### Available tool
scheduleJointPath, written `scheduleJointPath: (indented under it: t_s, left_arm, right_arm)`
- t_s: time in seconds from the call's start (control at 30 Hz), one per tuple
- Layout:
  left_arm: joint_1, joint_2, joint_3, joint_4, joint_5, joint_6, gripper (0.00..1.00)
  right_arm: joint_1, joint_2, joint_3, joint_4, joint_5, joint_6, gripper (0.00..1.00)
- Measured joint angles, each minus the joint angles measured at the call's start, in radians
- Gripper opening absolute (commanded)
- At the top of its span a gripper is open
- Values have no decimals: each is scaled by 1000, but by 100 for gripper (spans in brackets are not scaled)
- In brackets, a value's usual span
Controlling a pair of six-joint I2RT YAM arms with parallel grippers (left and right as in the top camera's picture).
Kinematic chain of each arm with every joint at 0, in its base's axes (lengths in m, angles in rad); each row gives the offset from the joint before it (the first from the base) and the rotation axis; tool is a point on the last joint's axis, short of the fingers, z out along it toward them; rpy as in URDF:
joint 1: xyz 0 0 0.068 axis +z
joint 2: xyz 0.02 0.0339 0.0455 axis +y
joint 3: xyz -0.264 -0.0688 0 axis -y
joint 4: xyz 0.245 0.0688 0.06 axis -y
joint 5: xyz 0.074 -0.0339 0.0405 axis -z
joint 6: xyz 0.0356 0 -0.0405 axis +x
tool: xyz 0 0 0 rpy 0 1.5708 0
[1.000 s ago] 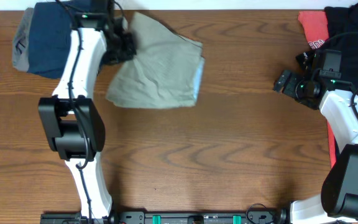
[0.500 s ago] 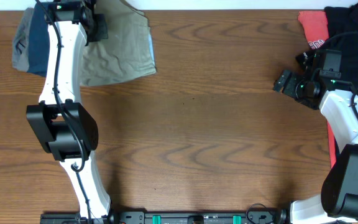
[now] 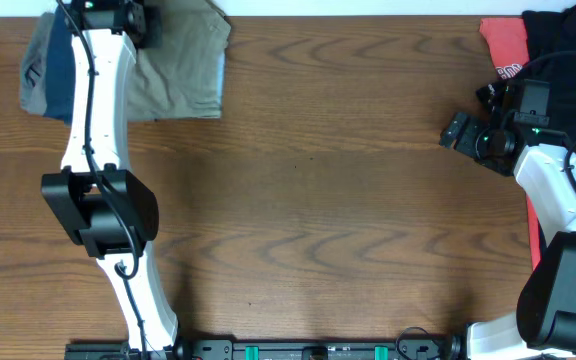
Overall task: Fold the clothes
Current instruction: 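Lift and carry the folded shorts to the upper-left clothes stack, then lower the shorts onto the stack and release with the left gripper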
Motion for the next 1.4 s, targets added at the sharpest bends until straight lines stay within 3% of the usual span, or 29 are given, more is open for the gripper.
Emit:
scheduleJointPath:
  t_s: [1.1,1.4]
  left_arm:
    - [-53,-98,30,0,-52,-8,6]
    - [-53,-98,29,11,-55,-59,6]
  right_arm:
    - [0,0,0,0,0,0,99]
    - [0,0,0,0,0,0,99]
